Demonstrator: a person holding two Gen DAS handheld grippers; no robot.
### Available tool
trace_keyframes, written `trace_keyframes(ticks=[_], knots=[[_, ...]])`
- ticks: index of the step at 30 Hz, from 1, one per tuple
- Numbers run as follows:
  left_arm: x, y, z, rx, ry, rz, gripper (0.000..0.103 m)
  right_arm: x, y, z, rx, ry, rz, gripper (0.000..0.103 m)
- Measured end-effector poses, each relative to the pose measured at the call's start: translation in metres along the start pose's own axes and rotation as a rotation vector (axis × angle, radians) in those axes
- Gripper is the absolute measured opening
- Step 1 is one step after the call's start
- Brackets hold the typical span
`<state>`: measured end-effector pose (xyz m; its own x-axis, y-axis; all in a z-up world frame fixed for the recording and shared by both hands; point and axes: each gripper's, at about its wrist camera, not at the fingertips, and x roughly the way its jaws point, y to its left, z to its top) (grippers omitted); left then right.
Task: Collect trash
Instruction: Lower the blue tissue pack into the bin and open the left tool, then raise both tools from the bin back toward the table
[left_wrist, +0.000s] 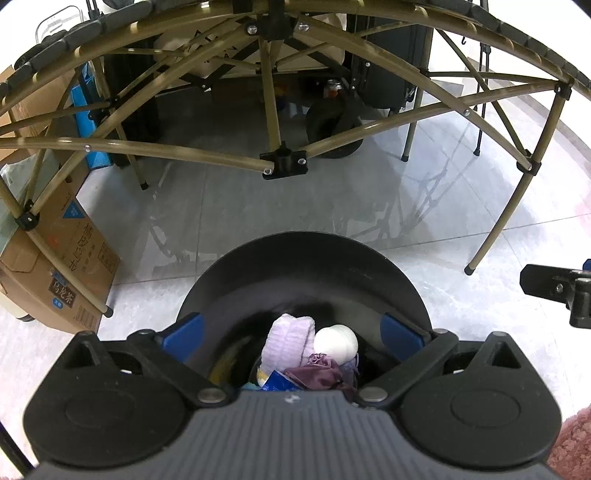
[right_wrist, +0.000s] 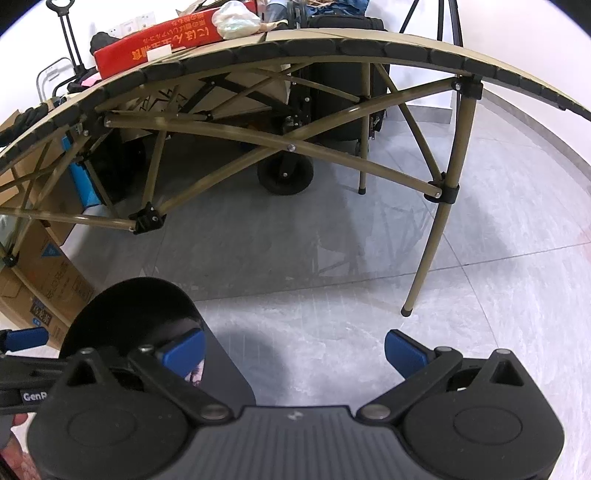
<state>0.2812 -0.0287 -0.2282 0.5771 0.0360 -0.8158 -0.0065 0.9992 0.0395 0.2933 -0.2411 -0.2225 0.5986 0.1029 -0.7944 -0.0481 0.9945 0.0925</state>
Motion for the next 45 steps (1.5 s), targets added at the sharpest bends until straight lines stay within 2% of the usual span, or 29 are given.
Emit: trace_keyframes(ticks=[8,13,27,35,45], knots=[[-0.005,0.003,0.002,-0.022,-0.01,0.0,0.103,-0.002,0.0,0.0,0.01,-0.015,0.009,0.103],[-0.019,0.006,0.009,-0.027,-0.064,0.014,0.103,-0.01,-0.001,0.002,0.018,-0.059,0.037,0.103],[-0.08,0.023,0.03,-0.065,-0.303,0.053,0.103,-0.047,0.008,0.016,0.02,-0.294,0.114,0.103],[-0.097,0.03,0.054,-0.103,-0.392,0.058,0.103,-0.066,0.021,0.036,-0.012,-0.436,0.153,0.103],[-0.112,0.049,0.093,-0.175,-0.478,0.063,0.103,-0.074,0.027,0.072,-0.01,-0.53,0.171,0.103]])
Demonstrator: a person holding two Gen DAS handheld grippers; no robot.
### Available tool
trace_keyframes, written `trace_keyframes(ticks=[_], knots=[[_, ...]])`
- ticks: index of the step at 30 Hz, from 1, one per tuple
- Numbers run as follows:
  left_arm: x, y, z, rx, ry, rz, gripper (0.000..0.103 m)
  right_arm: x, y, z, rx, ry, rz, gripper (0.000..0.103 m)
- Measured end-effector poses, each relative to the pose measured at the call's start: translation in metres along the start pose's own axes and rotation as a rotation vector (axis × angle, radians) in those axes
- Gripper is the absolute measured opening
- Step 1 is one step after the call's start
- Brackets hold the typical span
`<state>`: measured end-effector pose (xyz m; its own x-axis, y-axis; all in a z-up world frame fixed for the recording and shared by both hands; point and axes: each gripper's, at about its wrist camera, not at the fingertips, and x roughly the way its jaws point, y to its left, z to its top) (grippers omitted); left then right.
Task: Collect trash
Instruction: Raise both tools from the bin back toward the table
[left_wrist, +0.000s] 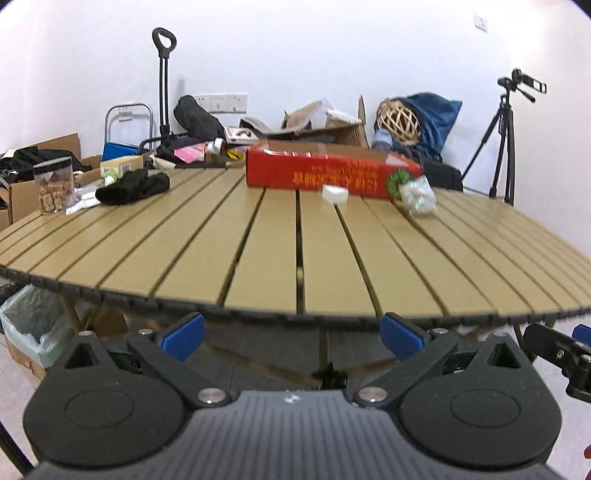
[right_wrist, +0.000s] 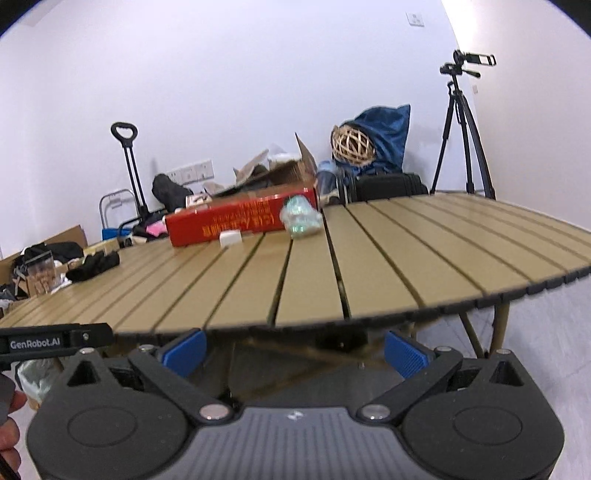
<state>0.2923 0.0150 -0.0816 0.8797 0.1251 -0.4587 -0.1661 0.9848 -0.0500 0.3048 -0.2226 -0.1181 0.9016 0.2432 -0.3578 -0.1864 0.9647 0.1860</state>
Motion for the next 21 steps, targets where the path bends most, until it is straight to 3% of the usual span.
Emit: trace_keyframes(ticks=[21], knots=[[0.049,0.003,0.063,-0.064,-0.03,-0.004,0.103,0.075,0.02,0.073,-0.018,-0.113,-0.016,0.103]])
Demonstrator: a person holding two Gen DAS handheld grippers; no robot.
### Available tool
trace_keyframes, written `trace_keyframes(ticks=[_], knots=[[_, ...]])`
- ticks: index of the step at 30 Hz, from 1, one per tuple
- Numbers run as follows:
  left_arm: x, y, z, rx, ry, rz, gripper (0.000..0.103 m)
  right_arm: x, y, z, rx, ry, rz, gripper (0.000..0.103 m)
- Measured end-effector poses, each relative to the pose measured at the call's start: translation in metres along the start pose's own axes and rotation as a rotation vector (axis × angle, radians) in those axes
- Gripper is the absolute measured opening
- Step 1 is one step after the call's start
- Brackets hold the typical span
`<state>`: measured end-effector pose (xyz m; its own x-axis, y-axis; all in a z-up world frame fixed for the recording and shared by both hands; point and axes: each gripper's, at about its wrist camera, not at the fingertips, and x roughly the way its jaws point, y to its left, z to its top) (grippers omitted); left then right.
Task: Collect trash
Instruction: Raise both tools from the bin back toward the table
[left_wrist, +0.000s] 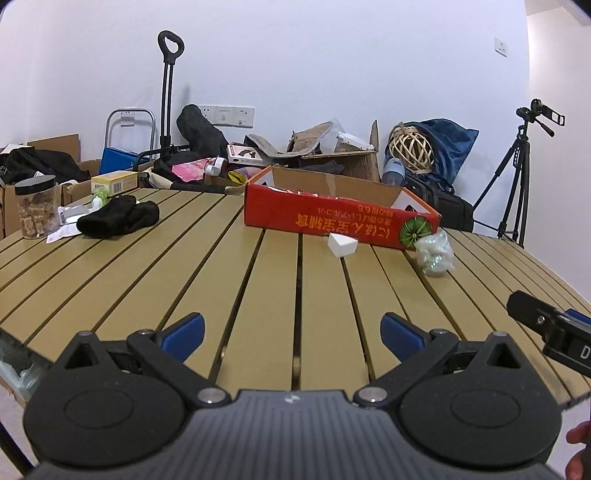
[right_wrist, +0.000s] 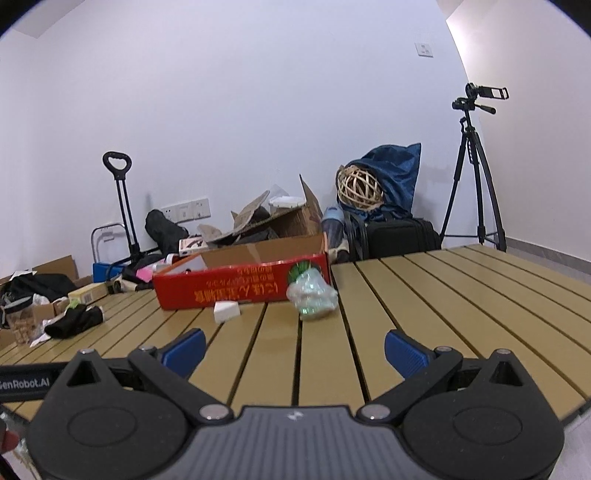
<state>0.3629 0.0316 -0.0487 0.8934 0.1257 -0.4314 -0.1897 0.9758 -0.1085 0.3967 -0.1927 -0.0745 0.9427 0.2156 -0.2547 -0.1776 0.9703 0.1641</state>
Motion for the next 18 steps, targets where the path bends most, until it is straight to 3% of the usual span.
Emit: trace_keyframes(ticks=[9,18], knots=[[0.03,0.001,0.022,0.009,0.014,-0.005,0.103,0.044,0.006,0.019,-0.019,0.001,-0.005,0.103],[0.062,-0.002,0.044,0.019,0.012,-0.012,0.103,0.085,0.005,0.033,-0.022,0.061,0.011,0.103]])
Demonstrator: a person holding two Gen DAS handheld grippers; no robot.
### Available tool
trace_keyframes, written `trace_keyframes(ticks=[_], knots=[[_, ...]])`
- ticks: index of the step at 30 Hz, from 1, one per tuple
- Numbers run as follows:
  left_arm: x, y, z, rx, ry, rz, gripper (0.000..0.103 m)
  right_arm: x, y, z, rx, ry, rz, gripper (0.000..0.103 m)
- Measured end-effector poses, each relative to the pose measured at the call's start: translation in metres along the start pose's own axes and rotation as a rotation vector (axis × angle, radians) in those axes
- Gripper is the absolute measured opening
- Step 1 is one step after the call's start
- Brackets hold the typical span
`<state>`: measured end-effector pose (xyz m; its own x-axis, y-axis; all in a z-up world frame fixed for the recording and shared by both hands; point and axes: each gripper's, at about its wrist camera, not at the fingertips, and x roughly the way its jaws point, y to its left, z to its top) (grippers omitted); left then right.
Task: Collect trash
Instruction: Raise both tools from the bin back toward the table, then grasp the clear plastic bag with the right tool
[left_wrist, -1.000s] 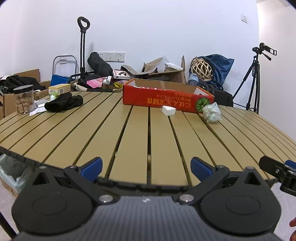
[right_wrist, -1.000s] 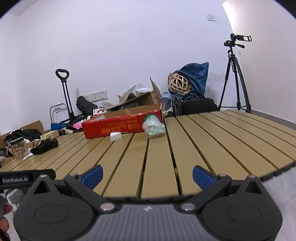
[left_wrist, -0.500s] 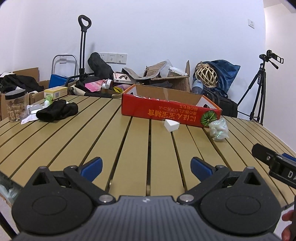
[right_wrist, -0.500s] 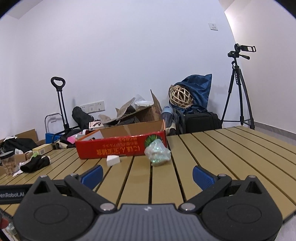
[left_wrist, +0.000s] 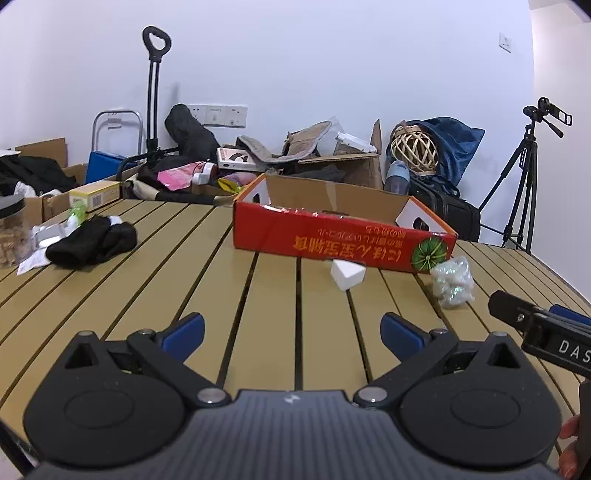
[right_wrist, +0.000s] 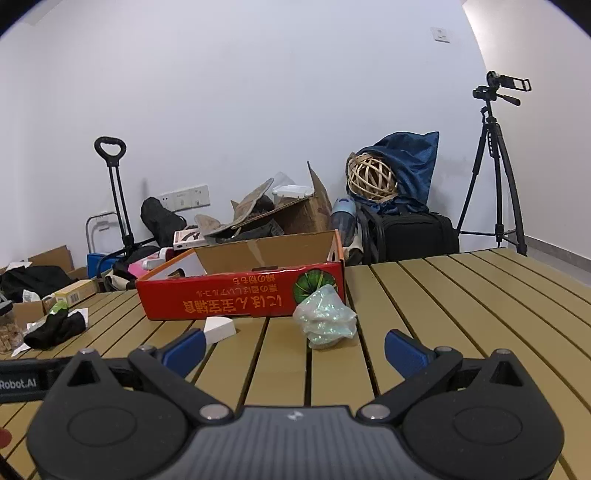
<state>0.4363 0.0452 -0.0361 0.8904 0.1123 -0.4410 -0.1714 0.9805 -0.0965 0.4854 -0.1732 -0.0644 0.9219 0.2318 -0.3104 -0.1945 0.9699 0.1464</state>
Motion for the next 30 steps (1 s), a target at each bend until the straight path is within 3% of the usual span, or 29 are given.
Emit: trace_keyframes(ticks=[8,12,18,22,28,30], knots=[[0.032,-0.011,0.018,0.002,0.009,0.013,0.103,0.032,0.0,0.02,-0.027,0.047,-0.006,0.103],[0.053,-0.013,0.03,-0.005,0.044,0.02,0.103,0.062,0.003,0.03,-0.07,0.143,-0.023,0.103],[0.087,-0.006,0.05,-0.047,0.117,0.042,0.103,0.102,0.001,0.036,-0.099,0.217,-0.052,0.103],[0.102,-0.009,0.057,-0.021,0.137,0.059,0.103,0.132,-0.003,0.033,-0.111,0.281,-0.07,0.102],[0.123,-0.016,0.059,0.005,0.18,0.056,0.103,0.157,-0.005,0.032,-0.103,0.317,-0.063,0.083],[0.129,-0.019,0.06,0.012,0.19,0.052,0.103,0.16,-0.005,0.032,-0.102,0.318,-0.056,0.056]])
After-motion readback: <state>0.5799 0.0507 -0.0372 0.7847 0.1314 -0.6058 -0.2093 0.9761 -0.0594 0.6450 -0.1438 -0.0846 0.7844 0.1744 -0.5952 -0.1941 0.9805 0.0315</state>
